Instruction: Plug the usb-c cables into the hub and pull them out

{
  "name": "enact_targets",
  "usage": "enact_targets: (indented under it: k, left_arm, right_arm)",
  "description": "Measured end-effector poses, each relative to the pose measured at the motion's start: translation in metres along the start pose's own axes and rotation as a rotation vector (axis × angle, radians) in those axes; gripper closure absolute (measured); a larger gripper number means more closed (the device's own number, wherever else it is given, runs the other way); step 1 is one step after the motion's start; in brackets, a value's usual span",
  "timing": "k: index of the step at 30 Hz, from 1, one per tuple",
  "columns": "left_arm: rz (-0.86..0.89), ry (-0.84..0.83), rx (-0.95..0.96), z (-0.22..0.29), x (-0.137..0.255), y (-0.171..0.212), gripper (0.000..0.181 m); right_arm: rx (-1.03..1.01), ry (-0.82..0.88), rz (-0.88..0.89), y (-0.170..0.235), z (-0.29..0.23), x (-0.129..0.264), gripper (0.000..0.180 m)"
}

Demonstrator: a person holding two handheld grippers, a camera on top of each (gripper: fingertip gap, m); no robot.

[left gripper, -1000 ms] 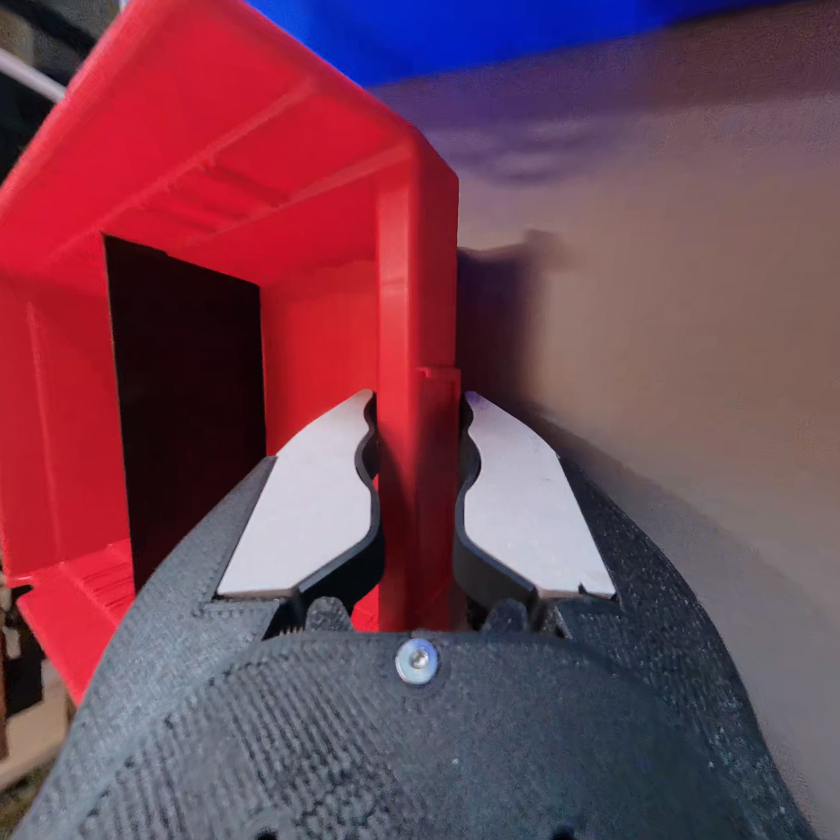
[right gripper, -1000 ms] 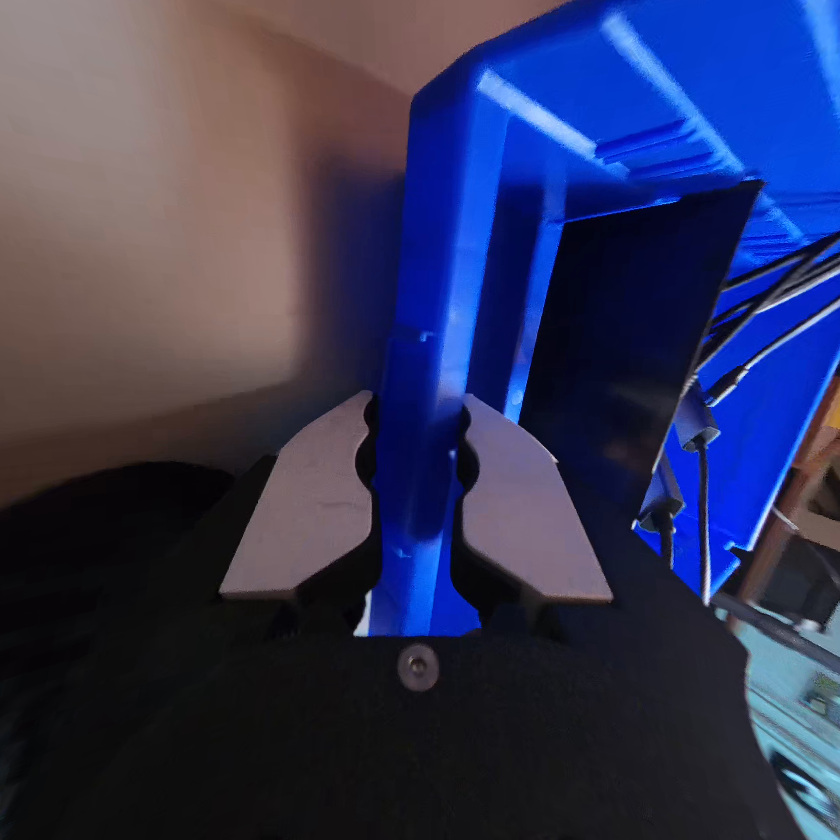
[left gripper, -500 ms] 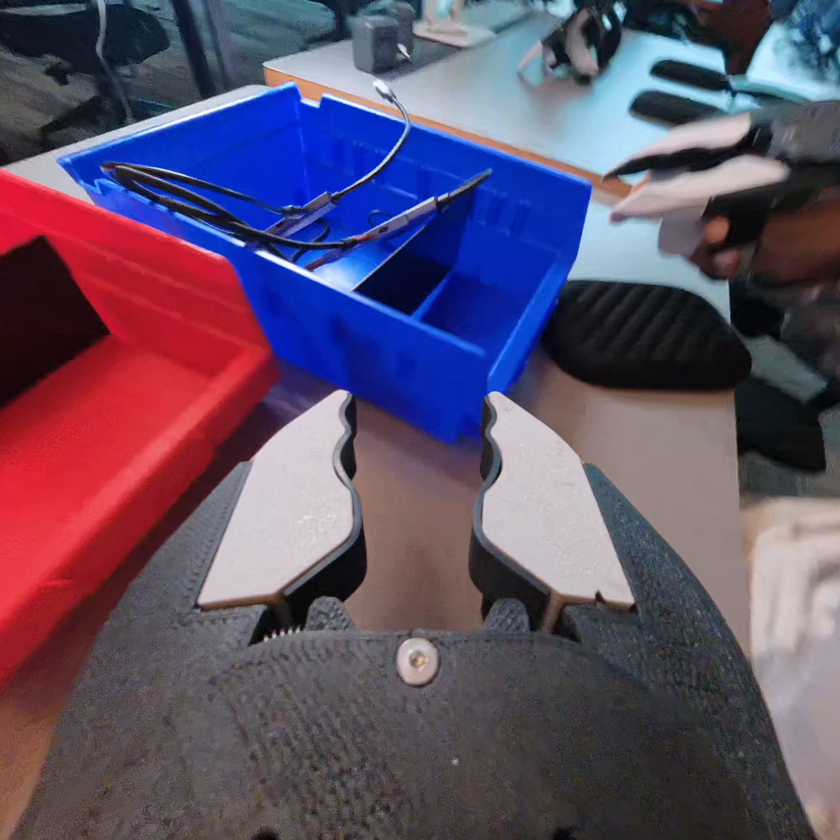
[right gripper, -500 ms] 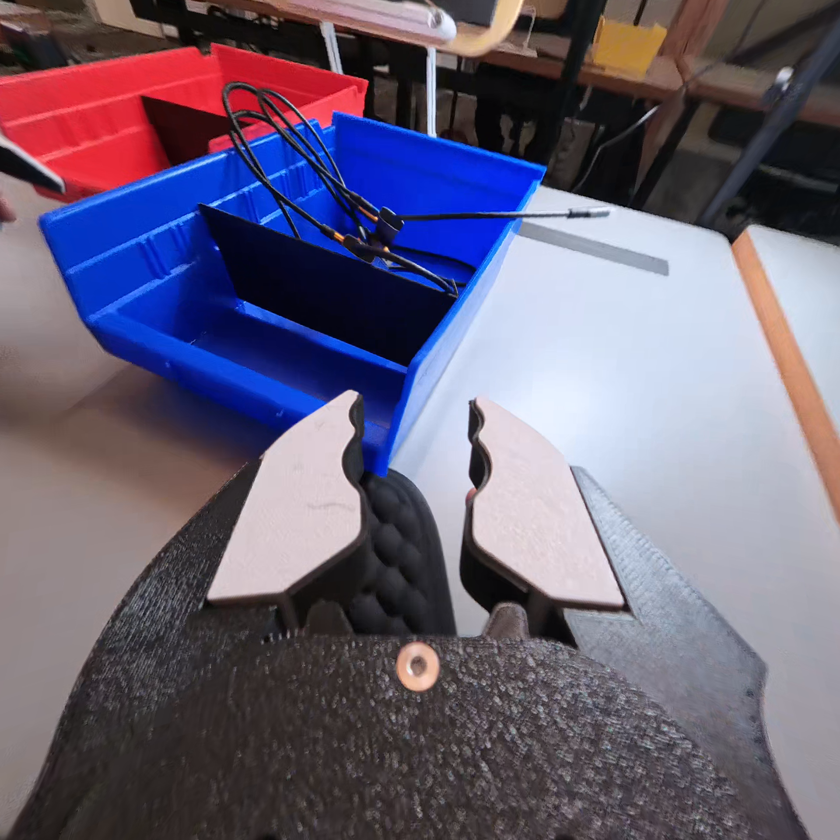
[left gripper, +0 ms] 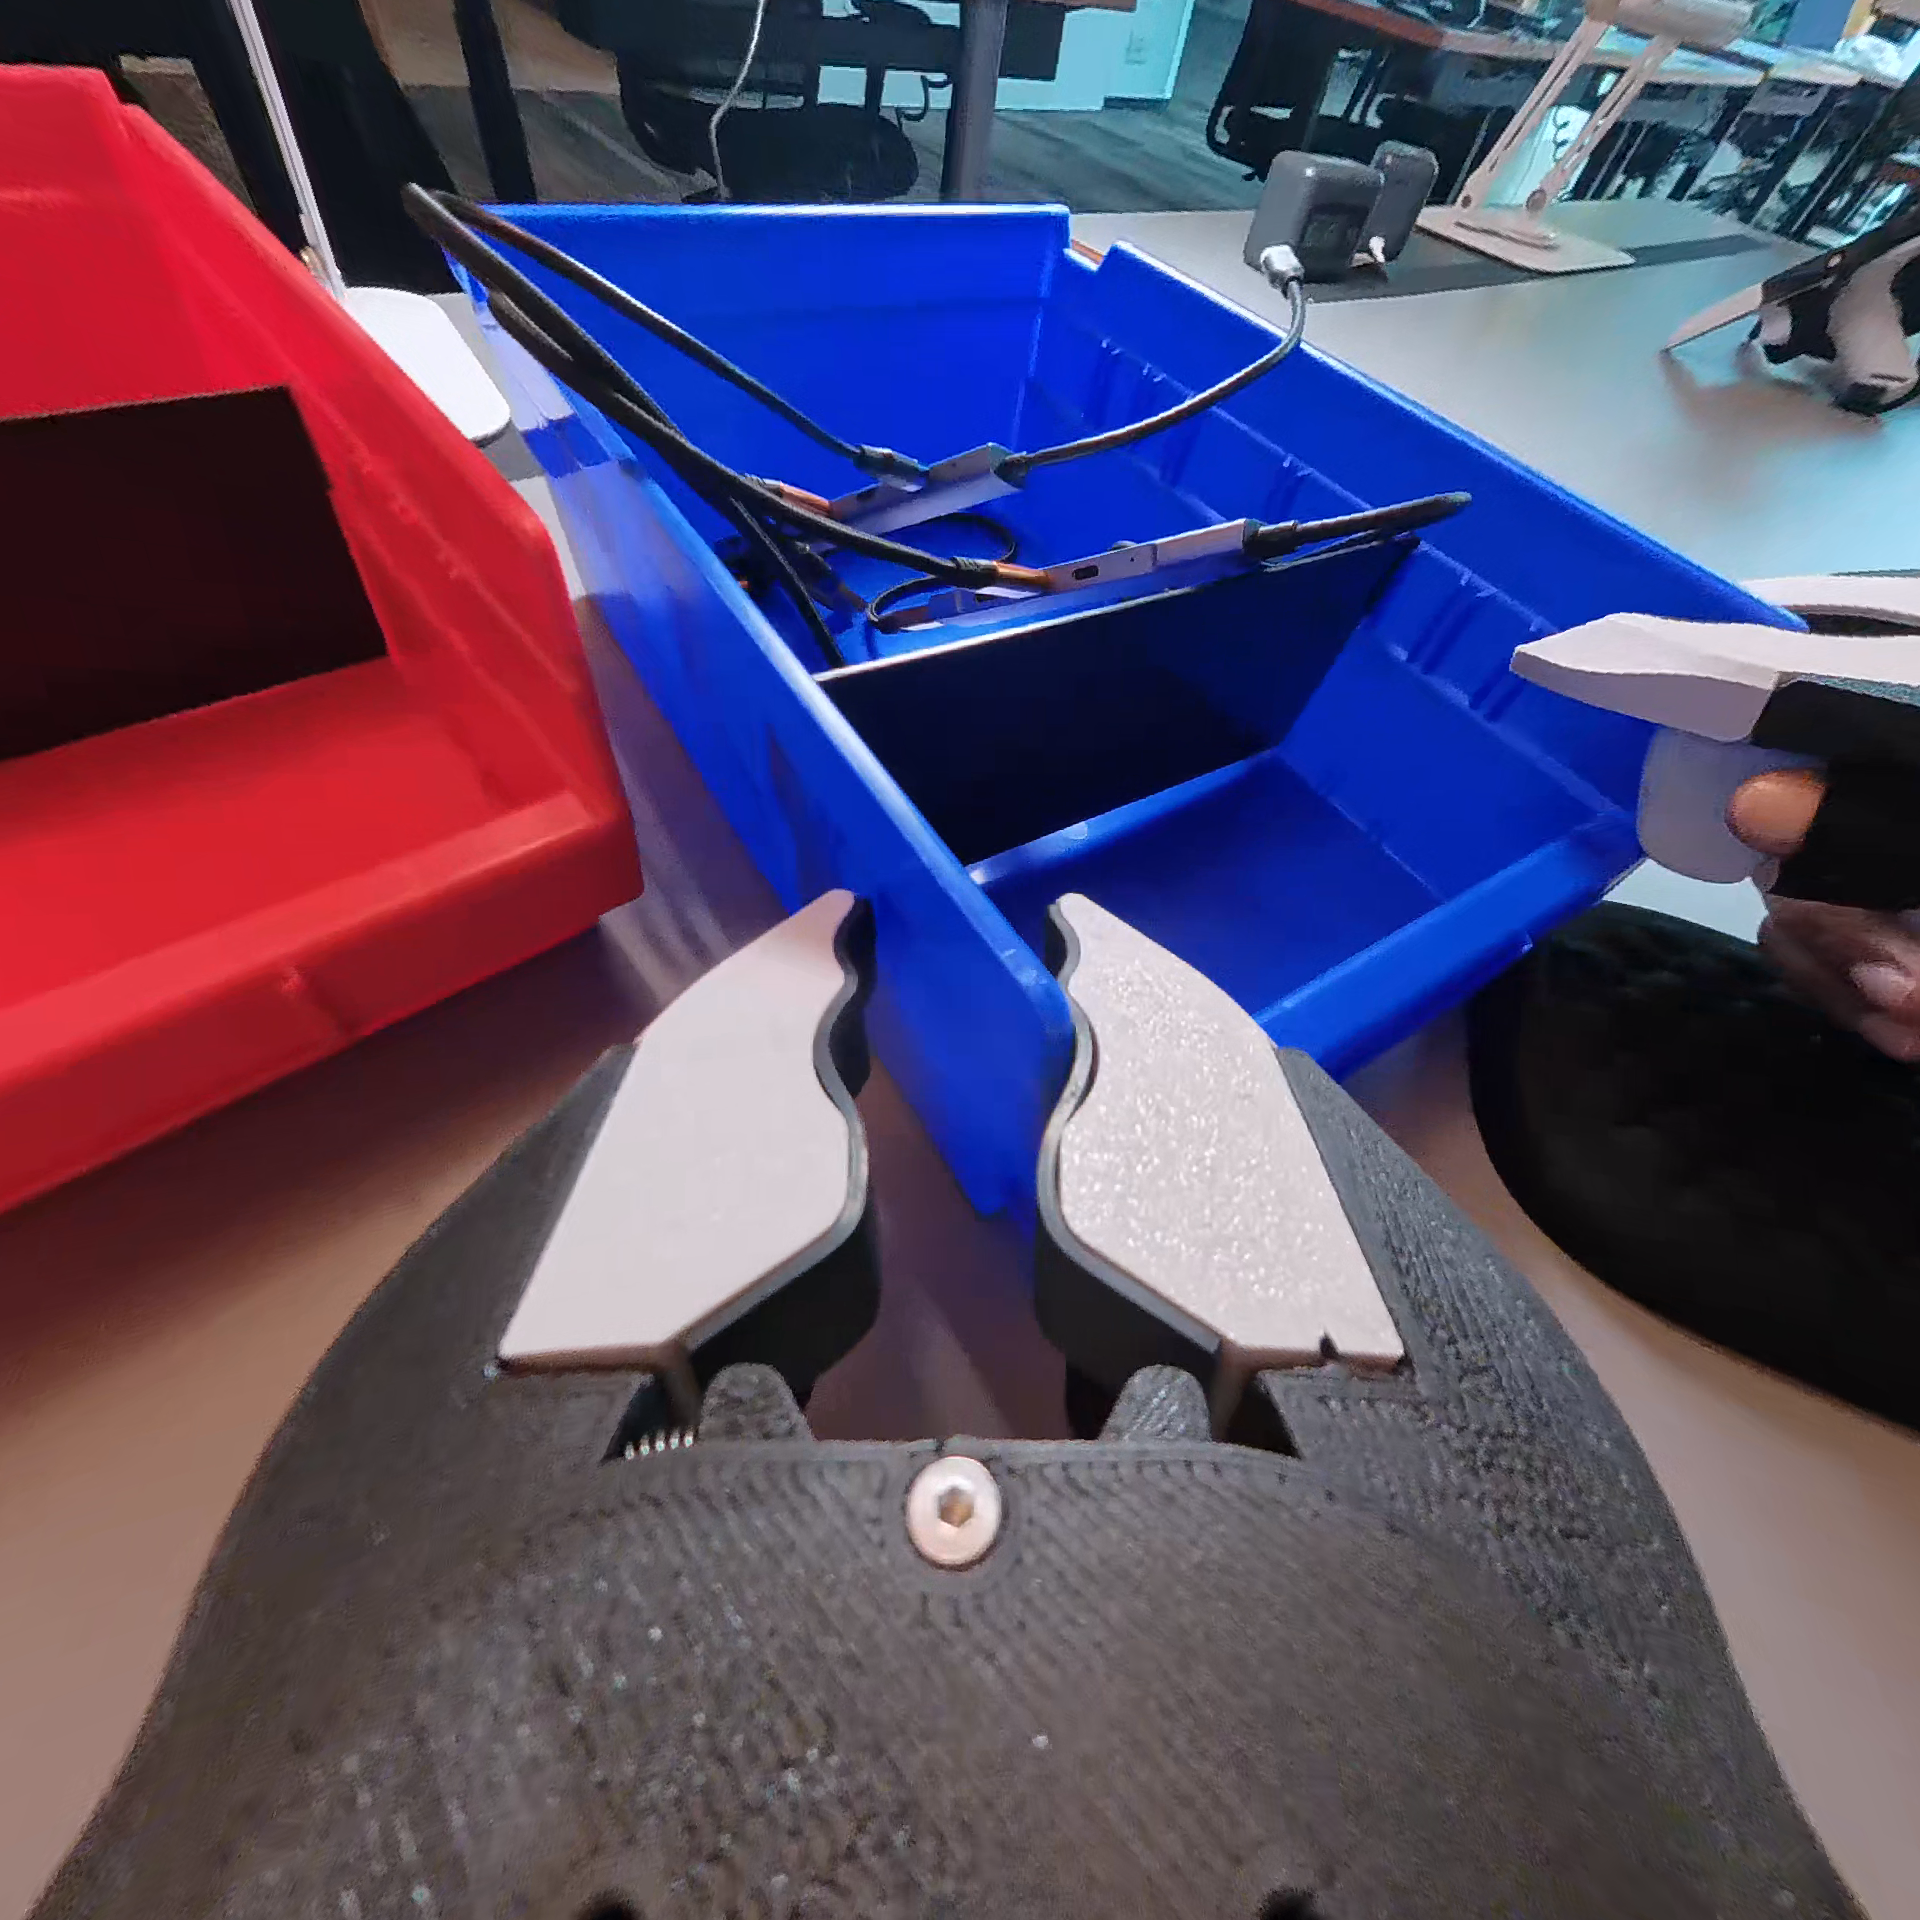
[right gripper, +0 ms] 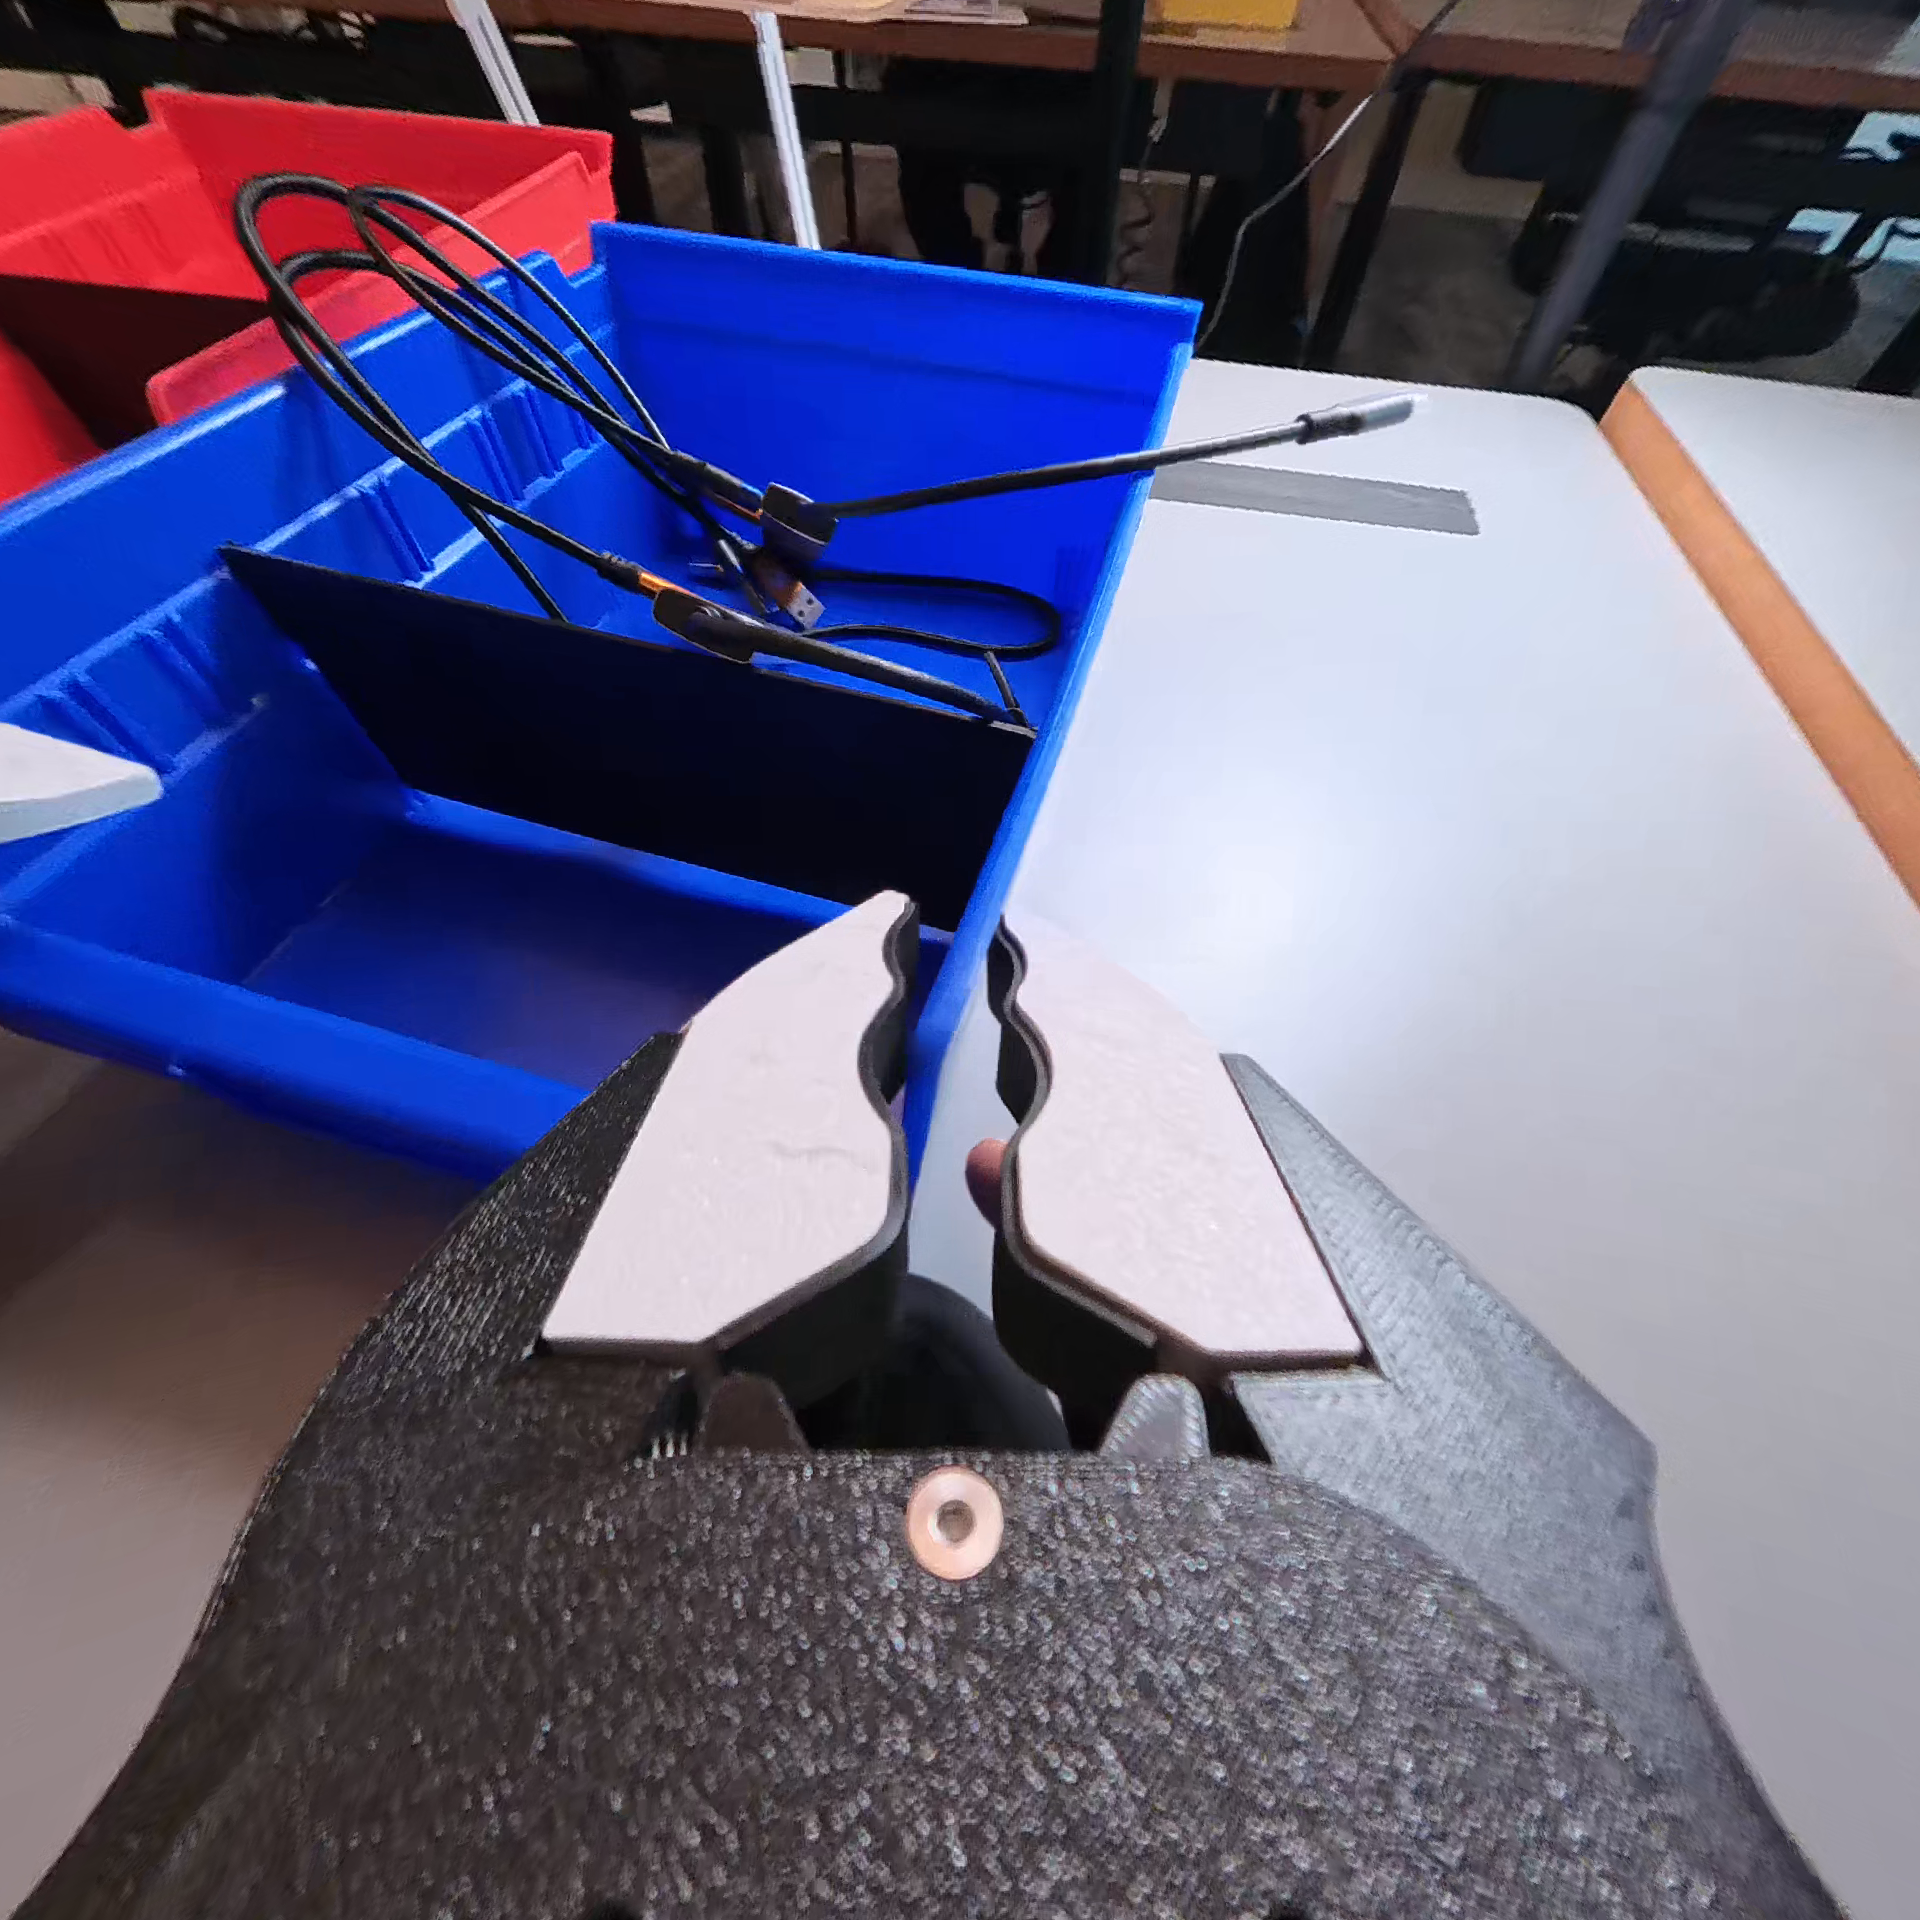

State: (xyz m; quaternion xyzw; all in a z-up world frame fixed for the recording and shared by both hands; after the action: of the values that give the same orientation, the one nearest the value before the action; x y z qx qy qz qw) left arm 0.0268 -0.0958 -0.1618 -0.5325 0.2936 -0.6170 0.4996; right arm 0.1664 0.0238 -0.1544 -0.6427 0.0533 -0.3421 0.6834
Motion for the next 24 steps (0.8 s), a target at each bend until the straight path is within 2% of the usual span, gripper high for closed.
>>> enact_targets:
  k: [1, 6, 13, 18, 24]
  left_arm:
    - [0.001, -0.008, -0.009, 0.001, 0.001, 0.0, 0.15]
    - [0.063, -0.001, -0.031, 0.009, 0.018, -0.019, 0.155]
    - [0.232, -0.045, -0.101, 0.005, 0.092, -0.091, 0.156]
    - [0.387, -0.214, -0.072, -0.052, 0.178, -0.132, 0.162]
    - [0.424, -0.47, -0.027, -0.138, 0.276, -0.124, 0.166]
  right_arm:
    - [0.011, 0.014, -0.001, 0.0, 0.0, 0.002, 0.168]
    - [0.013, 0.049, 0.096, -0.027, -0.003, 0.033, 0.168]
    - [0.076, -0.003, 0.293, -0.124, -0.038, 0.07, 0.166]
    - [0.104, -0.169, 0.41, -0.185, -0.122, 0.059, 0.162]
    - [0.11, -0.419, 0.399, -0.205, -0.247, 0.024, 0.159]
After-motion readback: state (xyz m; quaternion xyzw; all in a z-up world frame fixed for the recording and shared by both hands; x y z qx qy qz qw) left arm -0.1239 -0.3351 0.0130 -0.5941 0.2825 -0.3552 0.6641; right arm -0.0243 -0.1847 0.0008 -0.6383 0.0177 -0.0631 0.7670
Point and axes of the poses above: each gripper's, where its closed fingertips meet, x back along the fingers, y out of its underside, z = x × y across the jaws, the point moved 1 cm from there along x, back along the fingers, and after that the axes turned 8 degrees about x, right-handed, at the moved point
